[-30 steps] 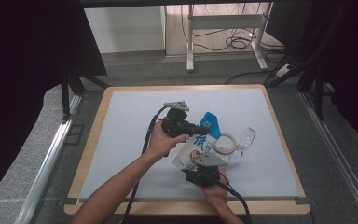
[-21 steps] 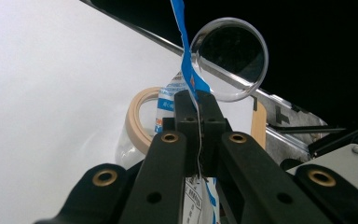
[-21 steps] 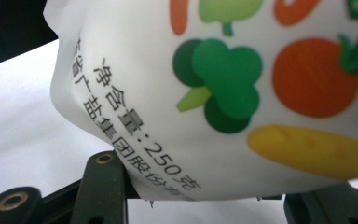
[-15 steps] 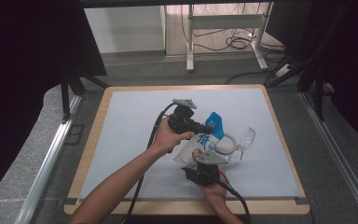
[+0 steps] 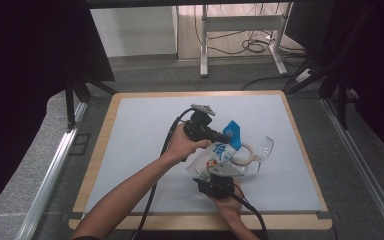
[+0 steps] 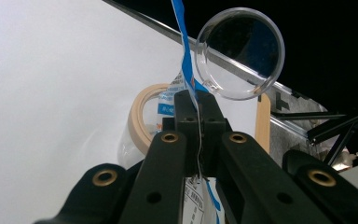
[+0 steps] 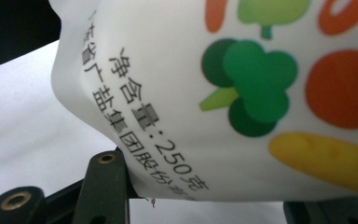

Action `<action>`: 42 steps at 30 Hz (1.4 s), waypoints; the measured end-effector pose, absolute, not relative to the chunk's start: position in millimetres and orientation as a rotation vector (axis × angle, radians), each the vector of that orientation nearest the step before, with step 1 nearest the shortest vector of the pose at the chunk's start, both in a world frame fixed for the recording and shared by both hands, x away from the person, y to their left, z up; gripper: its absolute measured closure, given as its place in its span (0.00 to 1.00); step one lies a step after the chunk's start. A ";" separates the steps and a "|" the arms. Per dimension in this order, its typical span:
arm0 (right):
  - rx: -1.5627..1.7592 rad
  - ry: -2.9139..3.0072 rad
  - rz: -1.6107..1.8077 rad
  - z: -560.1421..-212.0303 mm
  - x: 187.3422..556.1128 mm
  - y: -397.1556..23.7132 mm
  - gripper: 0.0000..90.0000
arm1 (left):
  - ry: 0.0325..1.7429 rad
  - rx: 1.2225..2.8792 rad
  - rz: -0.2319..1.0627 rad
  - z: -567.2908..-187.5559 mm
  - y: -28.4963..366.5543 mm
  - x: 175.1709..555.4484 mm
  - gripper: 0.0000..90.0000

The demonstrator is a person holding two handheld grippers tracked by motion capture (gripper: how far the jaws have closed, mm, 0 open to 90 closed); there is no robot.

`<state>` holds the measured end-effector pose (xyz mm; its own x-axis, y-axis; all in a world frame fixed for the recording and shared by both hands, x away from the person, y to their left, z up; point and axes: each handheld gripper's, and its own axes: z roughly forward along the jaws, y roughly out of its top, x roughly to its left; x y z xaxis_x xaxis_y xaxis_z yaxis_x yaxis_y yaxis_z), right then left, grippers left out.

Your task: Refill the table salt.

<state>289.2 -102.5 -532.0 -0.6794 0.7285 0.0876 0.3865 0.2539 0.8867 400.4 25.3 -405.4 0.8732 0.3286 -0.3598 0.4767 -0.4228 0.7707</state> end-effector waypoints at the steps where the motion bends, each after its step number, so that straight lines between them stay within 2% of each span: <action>1: 1.023 2.190 1.398 -531.8 289.1 -102.5 0.57 | 0.579 2.052 -0.189 -405.2 24.8 400.7 1.00; 42: 1.010 2.150 1.423 -524.5 285.4 -97.3 0.59 | 0.552 2.108 -0.175 -399.4 9.7 404.0 1.00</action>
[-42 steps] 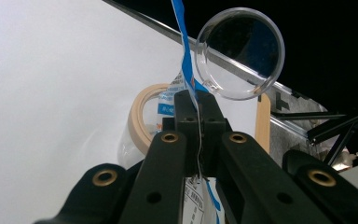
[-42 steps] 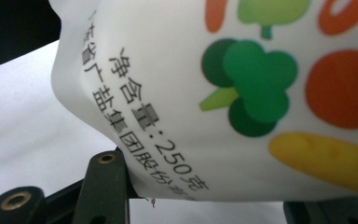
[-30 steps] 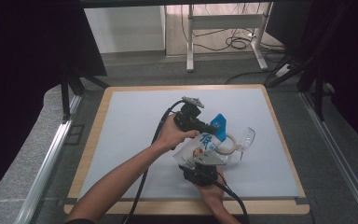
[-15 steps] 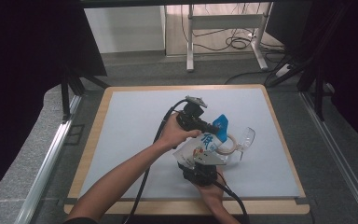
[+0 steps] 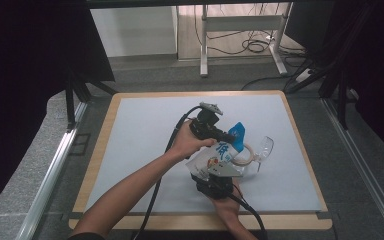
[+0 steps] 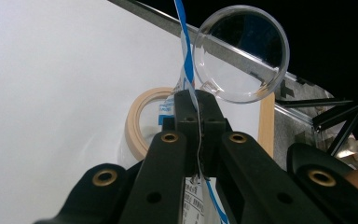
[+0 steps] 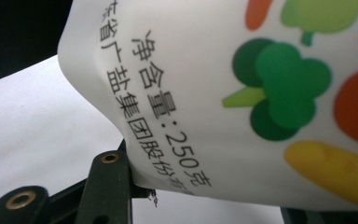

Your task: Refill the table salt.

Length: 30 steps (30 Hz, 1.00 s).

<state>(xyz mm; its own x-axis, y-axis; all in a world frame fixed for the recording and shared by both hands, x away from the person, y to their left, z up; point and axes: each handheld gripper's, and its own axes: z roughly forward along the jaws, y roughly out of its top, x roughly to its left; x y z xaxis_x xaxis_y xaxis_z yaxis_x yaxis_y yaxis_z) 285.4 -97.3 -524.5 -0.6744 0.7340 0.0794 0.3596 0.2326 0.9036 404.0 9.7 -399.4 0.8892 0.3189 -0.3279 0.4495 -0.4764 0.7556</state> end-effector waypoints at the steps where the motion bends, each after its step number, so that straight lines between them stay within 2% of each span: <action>1: 1.010 2.149 1.424 -524.4 285.3 -97.2 0.59 | 0.551 2.108 -0.175 -399.3 9.5 403.9 1.00; 30: 1.021 2.119 1.445 -515.2 281.0 -97.7 0.59 | 0.532 2.146 -0.179 -395.5 -4.3 405.7 1.00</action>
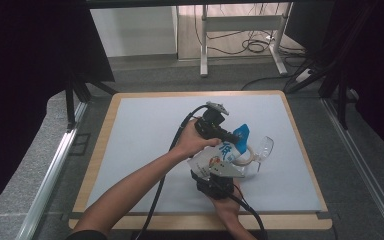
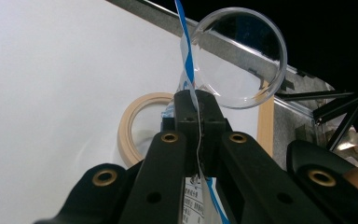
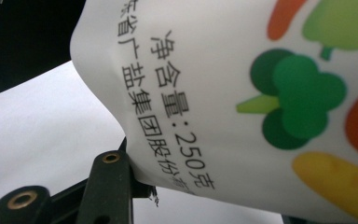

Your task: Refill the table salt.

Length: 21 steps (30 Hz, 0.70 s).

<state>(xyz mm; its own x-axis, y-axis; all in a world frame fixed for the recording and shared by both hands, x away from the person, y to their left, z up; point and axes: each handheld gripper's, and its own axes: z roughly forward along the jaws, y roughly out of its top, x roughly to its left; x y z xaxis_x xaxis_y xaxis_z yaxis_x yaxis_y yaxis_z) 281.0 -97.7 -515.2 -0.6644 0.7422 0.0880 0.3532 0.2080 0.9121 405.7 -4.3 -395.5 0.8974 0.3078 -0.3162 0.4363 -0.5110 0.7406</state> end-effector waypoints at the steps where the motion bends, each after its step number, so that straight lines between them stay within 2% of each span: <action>1: 1.021 2.118 1.444 -515.0 281.0 -97.7 0.59 | 0.531 2.149 -0.179 -395.4 -4.6 405.9 1.00; 21: 1.026 2.117 1.478 -507.7 279.8 -98.4 0.60 | 0.521 2.177 -0.177 -393.4 -11.7 407.9 1.00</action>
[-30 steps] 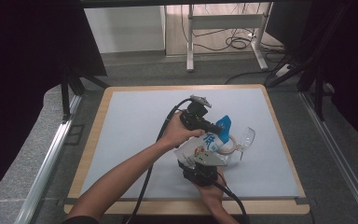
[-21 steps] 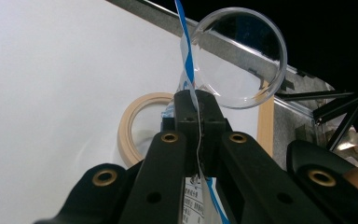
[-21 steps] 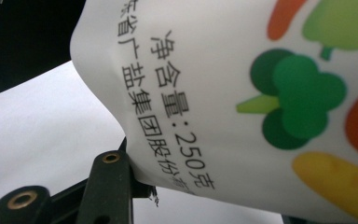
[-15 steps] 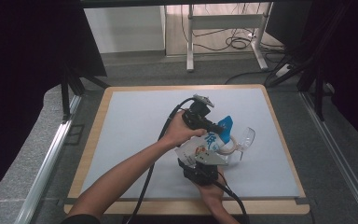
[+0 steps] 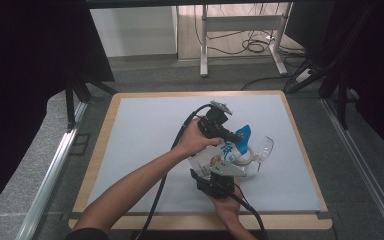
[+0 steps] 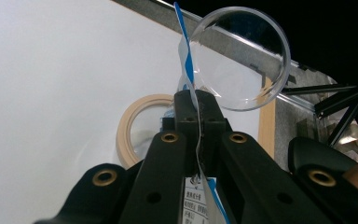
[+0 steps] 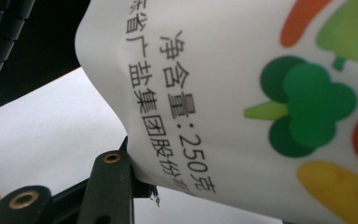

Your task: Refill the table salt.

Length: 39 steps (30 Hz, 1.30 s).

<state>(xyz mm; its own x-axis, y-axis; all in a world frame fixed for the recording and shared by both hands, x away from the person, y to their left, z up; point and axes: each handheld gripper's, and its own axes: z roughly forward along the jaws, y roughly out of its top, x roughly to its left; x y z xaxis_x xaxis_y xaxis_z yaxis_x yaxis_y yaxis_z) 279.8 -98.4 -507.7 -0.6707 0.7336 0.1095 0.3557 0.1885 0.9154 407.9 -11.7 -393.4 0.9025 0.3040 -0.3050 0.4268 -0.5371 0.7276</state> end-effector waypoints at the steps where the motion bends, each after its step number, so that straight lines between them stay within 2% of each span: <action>1: 1.026 2.115 1.479 -507.7 280.0 -98.3 0.60 | 0.521 2.177 -0.177 -393.4 -11.8 408.1 1.00; 39: 1.045 2.131 1.523 -498.2 275.7 -98.1 0.60 | 0.507 2.227 -0.223 -392.5 -15.6 414.7 1.00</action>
